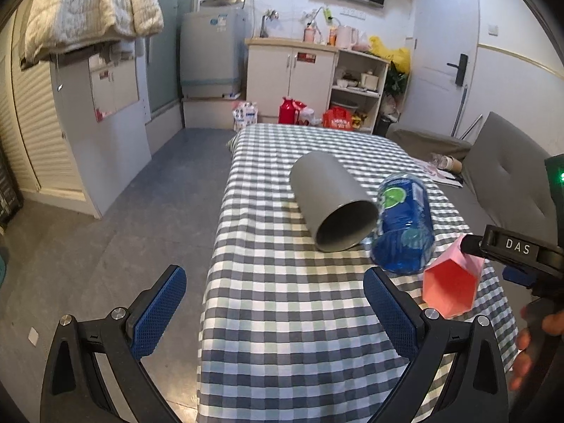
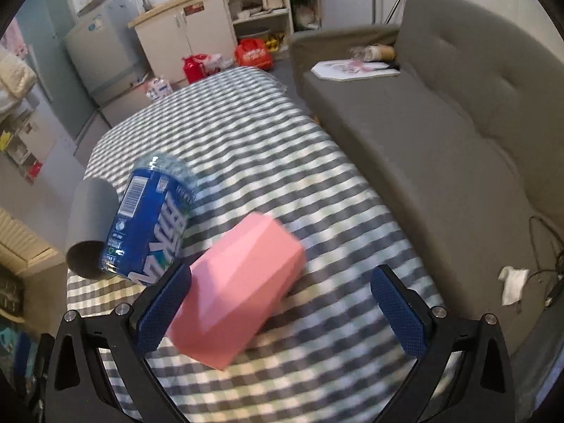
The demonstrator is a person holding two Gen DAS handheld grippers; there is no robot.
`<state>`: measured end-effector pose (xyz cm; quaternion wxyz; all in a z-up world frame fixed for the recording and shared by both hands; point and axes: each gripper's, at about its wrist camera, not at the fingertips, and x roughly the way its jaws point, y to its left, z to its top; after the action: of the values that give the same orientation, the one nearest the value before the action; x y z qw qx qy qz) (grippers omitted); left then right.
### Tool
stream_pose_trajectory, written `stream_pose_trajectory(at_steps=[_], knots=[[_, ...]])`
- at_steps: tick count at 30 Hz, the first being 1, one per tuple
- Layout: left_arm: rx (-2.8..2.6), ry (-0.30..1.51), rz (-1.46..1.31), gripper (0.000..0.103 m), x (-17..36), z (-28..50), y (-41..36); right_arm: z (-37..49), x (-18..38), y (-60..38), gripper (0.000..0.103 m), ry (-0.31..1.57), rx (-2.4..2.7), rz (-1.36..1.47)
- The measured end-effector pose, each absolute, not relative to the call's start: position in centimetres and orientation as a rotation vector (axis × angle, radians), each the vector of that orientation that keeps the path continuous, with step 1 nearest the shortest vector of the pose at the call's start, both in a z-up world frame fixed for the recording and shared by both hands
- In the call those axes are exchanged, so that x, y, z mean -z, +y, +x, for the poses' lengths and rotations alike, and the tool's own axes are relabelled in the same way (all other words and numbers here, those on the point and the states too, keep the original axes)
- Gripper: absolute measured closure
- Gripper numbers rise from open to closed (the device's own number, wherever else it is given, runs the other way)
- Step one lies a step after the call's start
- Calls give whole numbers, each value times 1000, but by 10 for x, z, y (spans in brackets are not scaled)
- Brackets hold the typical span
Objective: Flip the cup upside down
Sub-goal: 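Move the right gripper to the pink hexagonal cup and close on it, then lift the pink cup with the right gripper while the left gripper closes on it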
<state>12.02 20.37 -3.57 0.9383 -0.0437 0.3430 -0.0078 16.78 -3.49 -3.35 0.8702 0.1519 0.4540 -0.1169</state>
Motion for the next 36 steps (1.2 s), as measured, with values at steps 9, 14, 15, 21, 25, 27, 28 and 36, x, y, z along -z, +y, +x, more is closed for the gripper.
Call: stream_pose_trajectory(at_steps=[9,14,15,21,25,27,28,36], knots=[[1,726,-122,0,43,121,215,181,45,-19,2,1025,167,395],[5,725,-122,0,42,118,217,180,55,-22,22,1062,64,507],[6,724,-120,0,42,118,217,180,55,-22,27,1062,52,505],[-2,729,-109,0,38,111,216,172,53,-18,35,1087,6,490],[-15,726,-92,0,31,102,216,149,50,-16,36,1106,-29,476],[-16,730,-97,0,28,98,217,136,48,-12,37,1121,-55,448],[-15,736,-102,0,26,95,218,130,48,-9,37,1127,-71,433],[-48,755,-60,0,14,70,220,90,46,49,37,1132,-209,110]])
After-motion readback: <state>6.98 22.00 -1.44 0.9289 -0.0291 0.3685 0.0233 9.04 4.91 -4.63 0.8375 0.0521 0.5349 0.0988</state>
